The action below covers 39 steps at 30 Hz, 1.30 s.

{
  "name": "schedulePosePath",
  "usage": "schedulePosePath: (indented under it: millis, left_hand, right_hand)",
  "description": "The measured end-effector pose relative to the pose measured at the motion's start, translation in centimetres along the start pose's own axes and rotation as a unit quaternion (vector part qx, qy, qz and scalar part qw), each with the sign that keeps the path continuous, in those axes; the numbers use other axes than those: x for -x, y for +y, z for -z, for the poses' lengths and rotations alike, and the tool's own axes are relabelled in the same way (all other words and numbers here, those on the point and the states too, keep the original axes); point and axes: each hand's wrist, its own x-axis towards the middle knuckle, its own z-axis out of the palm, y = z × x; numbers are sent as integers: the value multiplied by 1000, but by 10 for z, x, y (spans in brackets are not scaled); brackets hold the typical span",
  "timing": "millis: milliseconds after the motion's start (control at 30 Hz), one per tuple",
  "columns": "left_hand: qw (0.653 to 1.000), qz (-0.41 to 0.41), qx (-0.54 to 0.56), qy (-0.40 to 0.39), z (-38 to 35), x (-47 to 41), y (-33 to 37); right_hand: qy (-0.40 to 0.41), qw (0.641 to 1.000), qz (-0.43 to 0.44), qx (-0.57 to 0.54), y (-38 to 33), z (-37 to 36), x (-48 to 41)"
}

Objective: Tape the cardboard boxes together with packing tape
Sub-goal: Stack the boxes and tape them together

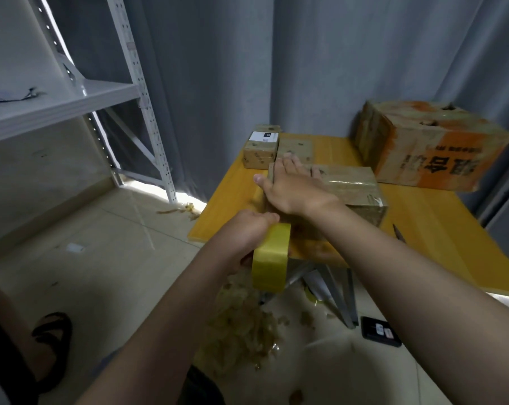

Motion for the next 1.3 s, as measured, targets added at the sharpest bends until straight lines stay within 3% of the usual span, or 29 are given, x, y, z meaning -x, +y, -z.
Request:
schedulePosePath:
  millis: [100, 300, 467, 600, 667, 733, 833, 933, 1067, 1200, 1300]
  left_hand:
    - [999, 10, -34, 14, -6, -3, -8]
    - [999, 42, 10, -12, -8, -9, -20]
    - [996, 42, -78, -11, -8, -5, -19]
    - [1000, 3, 13, -22, -10, 4, -20]
    - [996, -25, 85, -11, -16, 8, -23]
    - [990, -37, 132, 8, -21, 10, -25]
    - [989, -30, 145, 26, -27, 12, -26]
    - [987, -28, 153, 44, -32, 13, -27]
    - [988, -36, 140, 61, -39, 15, -29]
    - [988, -41, 125, 81, -45, 16, -30]
    - [986, -44, 128, 93, -48, 19, -28]
  right_hand:
    - [6, 1000, -1, 8, 0, -1, 2]
    - [11, 1000, -2, 10, 0, -2, 2]
    - [16, 1000, -4, 3, -1, -1, 3]
    - [39, 999, 10, -18, 2, 0, 5]
    - [90, 990, 41, -102, 6, 5, 9]
    - [180, 958, 52, -215, 11, 15, 20]
    - [280, 944, -18, -176, 33, 35, 44]
    - [228, 956, -135, -129, 70, 49, 74]
    - [110, 962, -245, 46, 113, 54, 118]
    - [-36, 953, -287, 88, 143, 45, 145]
    - [-43, 953, -296, 55, 160, 28, 153]
